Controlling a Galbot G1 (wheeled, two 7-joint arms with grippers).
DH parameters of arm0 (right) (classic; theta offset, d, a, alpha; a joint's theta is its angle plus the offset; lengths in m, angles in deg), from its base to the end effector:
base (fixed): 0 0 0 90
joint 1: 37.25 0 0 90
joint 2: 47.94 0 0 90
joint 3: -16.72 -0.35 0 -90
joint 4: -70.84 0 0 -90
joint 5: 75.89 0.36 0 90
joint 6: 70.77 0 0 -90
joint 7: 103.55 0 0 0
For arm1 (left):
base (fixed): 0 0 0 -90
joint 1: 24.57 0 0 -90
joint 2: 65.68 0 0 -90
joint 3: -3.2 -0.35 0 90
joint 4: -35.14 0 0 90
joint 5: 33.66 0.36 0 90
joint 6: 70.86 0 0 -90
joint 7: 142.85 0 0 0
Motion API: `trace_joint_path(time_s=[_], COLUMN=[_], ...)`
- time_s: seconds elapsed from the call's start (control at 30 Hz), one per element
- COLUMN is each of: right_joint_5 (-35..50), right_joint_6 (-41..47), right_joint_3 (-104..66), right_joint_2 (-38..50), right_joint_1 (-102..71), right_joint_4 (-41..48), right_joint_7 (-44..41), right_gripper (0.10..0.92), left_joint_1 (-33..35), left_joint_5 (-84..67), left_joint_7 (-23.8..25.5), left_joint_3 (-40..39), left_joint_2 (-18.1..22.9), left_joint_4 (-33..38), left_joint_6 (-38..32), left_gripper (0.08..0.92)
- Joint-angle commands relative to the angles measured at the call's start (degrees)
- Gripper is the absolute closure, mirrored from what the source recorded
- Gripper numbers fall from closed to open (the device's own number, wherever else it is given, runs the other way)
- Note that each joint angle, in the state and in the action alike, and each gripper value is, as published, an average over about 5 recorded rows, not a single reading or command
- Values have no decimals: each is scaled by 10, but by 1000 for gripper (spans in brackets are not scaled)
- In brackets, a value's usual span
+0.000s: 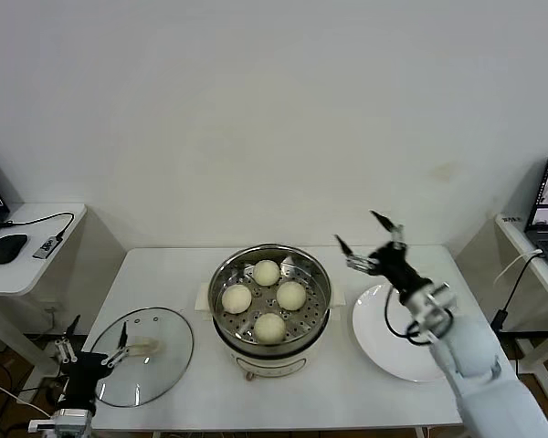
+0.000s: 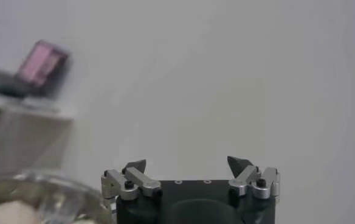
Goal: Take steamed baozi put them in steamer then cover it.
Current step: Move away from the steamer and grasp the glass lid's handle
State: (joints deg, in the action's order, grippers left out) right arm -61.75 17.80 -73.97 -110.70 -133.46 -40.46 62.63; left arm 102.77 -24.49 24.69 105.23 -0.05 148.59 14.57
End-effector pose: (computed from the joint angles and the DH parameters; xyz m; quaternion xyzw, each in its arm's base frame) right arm 0.3125 -0.1039 -0.2282 -0.1849 0.9674 -0.1243 0.1200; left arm 0.1598 0.1480 -0.3231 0.0654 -0.9474 -0.3125 0.0223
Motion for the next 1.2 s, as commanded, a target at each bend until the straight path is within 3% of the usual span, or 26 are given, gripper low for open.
trace_joint_path(time_s=[0.03, 0.2, 0.57, 0.77, 1.2], right_joint_5=[-47, -45, -42, -44, -49], right_joint_6=[-56, -53, -67, -76, -74], right_joint_3=[-200, -212, -230, -234, -241], right_joint_2=[-155, -165, -165, -169, -172], right_joint_1=[-185, -172, -184, -195, -205], right_joint_4=[-11, 18, 42, 57, 54], right_joint_7=[27, 73, 87, 86, 79], right_gripper=[203, 203, 203, 203, 203], left_joint_1=[115, 135, -16, -72, -125], left_joint_5=[517, 603, 666, 676, 668], left_joint_7=[-55, -87, -85, -77, -55], left_joint_3=[92, 84, 25, -19, -62], left_joint_2=[20, 37, 22, 12, -5], left_joint_4=[-13, -35, -160, -194, -232], left_joint_6=[-45, -52, -45, -31, -17], left_gripper=[177, 177, 177, 177, 177])
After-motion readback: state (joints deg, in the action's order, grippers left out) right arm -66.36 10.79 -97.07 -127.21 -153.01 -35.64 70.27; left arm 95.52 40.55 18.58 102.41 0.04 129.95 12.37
